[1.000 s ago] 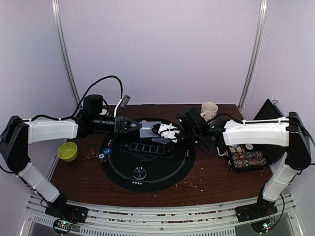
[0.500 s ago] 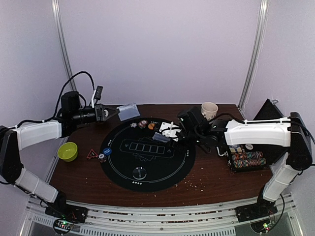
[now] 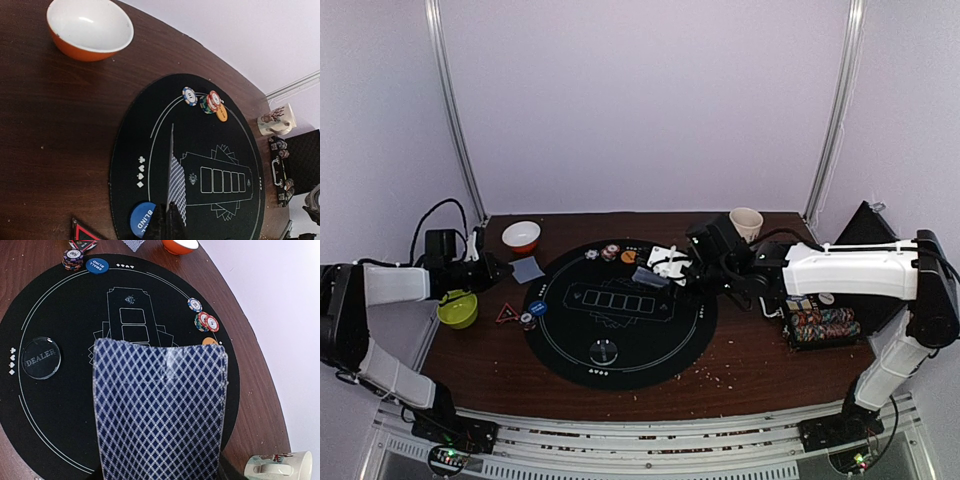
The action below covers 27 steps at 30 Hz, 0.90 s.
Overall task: Distribute texas hold em gaming equipment
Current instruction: Distribute the poker card in the big blind area.
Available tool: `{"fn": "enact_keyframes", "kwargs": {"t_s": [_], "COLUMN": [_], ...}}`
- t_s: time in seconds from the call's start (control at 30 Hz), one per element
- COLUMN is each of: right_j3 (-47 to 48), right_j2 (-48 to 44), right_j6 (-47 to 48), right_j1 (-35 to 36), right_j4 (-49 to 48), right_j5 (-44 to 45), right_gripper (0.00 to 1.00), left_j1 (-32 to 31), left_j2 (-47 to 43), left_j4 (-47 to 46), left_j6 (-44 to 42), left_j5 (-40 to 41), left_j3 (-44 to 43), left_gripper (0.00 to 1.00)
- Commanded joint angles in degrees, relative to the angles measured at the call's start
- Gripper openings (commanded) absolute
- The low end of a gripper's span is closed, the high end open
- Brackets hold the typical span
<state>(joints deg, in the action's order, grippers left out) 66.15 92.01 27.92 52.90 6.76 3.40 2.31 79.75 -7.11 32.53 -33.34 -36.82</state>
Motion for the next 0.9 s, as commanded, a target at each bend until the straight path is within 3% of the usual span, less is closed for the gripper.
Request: {"fn": "enact_keyframes", "kwargs": {"t_s": [0.0,0.4,0.87], "right_j3": [-0.95,-1.29,-1.1], "right_j2": [-2.35,-2.78,-2.83], "right_j6": [0.38,0.55,0.46], "right_j1": [-0.43,-1.04,-1.61], "right_j4": [-0.58,-0.7,0.1], "right_j5": [-0.06,-0.15,0.31], "right_gripper": [0.47,0.47,0.47], "left_j1": [0.74,0.63,-7.41], "left_j2": [1.76,3.77,17.13], "left_j4": [-0.89,-0.23,-2.56], "left_j6": [-2.65,-3.25,-2.59], "left_j5": [3.26,2.38,3.95], "left_j3": [0.96,-2.3,-18.58], "left_gripper": [0.0,0.0,0.0]}}
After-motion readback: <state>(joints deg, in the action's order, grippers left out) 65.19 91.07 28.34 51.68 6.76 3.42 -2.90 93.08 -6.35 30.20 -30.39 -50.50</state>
